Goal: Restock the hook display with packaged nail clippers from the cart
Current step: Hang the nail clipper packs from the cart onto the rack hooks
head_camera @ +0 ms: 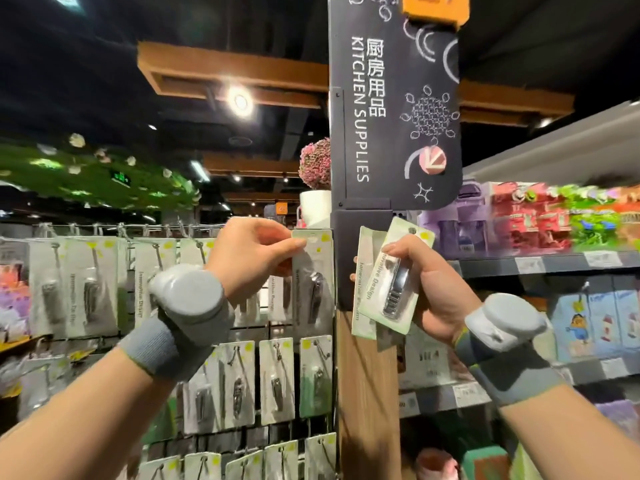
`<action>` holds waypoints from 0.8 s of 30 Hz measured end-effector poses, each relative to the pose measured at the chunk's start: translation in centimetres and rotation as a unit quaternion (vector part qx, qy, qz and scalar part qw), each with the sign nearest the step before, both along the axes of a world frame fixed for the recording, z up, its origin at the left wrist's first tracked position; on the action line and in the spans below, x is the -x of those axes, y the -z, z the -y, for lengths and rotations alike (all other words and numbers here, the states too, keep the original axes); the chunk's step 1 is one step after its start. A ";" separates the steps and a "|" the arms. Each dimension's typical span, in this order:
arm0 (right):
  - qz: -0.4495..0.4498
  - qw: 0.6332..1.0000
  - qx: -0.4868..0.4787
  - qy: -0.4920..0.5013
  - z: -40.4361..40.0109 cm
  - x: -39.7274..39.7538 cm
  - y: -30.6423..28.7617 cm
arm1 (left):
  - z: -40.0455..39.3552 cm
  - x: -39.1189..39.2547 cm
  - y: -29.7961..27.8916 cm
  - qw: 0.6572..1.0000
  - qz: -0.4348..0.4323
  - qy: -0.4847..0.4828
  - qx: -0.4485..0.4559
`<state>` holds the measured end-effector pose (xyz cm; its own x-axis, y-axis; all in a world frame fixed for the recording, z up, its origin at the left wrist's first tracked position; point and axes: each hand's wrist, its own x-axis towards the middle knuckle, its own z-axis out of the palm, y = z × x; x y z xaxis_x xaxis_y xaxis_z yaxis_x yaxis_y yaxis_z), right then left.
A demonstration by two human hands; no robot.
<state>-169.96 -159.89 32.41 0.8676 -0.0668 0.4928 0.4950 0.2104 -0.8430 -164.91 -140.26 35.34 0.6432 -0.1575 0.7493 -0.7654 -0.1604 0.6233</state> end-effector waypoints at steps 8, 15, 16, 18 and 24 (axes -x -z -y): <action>0.004 1.000 -0.008 -0.027 0.3 -1.9 -0.4 | -3.5 0.1 -1.3 0.999 0.033 -0.042 0.011; 0.007 1.000 -0.013 -0.011 -0.5 -3.2 -0.5 | -5.2 0.3 -1.5 0.991 0.088 -0.095 -0.019; 0.004 1.000 -0.012 -0.008 -0.6 -3.3 -0.5 | -4.9 0.2 -1.4 0.988 0.097 -0.111 -0.041; 0.005 1.000 -0.003 0.003 -1.3 -3.4 -0.6 | -4.5 0.2 -1.1 0.980 0.121 -0.141 -0.078; -0.004 1.000 -0.021 -0.008 -2.4 -3.9 -0.6 | -2.6 -0.1 -0.4 0.983 0.126 -0.127 -0.049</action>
<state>-166.02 -157.50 33.04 0.8731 -0.0729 0.4821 0.4837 0.2542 -0.8375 -164.78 -137.63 35.73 0.4667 -0.0956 0.8792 -0.8213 -0.4156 0.3908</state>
